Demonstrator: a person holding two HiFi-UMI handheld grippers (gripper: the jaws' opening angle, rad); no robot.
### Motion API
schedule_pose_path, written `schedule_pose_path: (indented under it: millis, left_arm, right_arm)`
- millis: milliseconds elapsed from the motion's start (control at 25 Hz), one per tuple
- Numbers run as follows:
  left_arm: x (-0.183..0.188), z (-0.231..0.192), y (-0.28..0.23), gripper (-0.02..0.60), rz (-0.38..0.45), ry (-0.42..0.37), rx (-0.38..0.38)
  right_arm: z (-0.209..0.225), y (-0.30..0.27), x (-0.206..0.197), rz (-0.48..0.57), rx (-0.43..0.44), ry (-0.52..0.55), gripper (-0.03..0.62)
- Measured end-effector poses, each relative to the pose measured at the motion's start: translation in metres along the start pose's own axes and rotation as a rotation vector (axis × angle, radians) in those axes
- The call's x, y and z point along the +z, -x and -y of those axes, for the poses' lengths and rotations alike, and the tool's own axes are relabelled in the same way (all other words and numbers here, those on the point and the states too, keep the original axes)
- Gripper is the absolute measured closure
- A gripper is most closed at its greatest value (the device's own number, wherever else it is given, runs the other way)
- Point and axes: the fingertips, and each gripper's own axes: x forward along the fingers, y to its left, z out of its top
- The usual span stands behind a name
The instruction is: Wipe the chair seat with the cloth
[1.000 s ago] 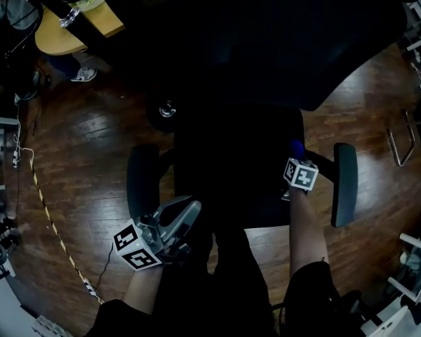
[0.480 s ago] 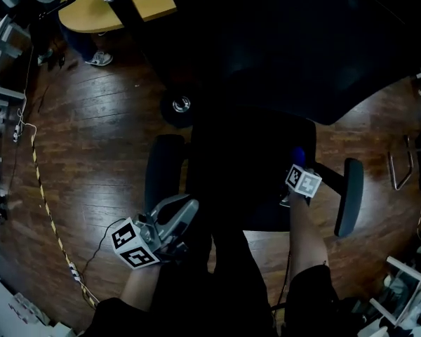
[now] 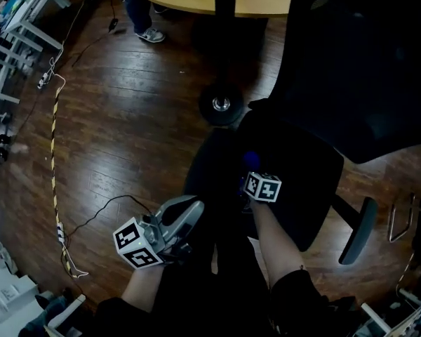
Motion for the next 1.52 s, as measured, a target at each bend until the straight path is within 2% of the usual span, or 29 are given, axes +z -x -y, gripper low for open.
schedule_pose_path:
  millis: [160, 280, 360, 520, 800, 1000, 1240, 1400, 1520]
  left_arm:
    - [0.005, -0.003, 0.02, 0.592, 0.037, -0.001, 0.041]
    - [-0.003, -0.006, 0.023, 0.592, 0.031, -0.002, 0.042]
    - [-0.007, -0.008, 0.017, 0.592, 0.012, 0.003, 0.027]
    - [-0.022, -0.008, -0.001, 0.592, -0.035, 0.002, -0.009]
    - [-0.063, 0.014, -0.052, 0.592, -0.191, 0.029, -0.131]
    - [-0.079, 0.015, -0.085, 0.592, -0.248, 0.032, -0.169]
    - [-0.087, 0.028, -0.101, 0.592, -0.28, 0.018, -0.2]
    - [-0.079, 0.018, -0.096, 0.592, -0.255, 0.012, -0.175]
    - [-0.072, 0.015, -0.086, 0.592, -0.218, 0.018, -0.16]
  right_arm:
    - [-0.018, -0.007, -0.007, 0.051, -0.016, 0.019, 0.559]
    - [-0.009, -0.008, -0.016, 0.038, 0.015, 0.072, 0.559]
    - [0.009, -0.006, -0.018, 0.037, -0.015, 0.072, 0.559]
    - [0.065, 0.019, -0.022, 0.035, -0.116, 0.03, 0.559]
    - [0.209, 0.131, -0.044, 0.078, -0.347, -0.117, 0.559]
    - [0.276, 0.197, -0.05, 0.066, -0.45, -0.123, 0.559]
    - [0.284, 0.217, -0.05, 0.105, -0.499, -0.112, 0.559]
    - [0.29, 0.214, -0.05, 0.092, -0.477, -0.142, 0.559]
    - [0.288, 0.216, -0.052, 0.109, -0.505, -0.143, 0.559]
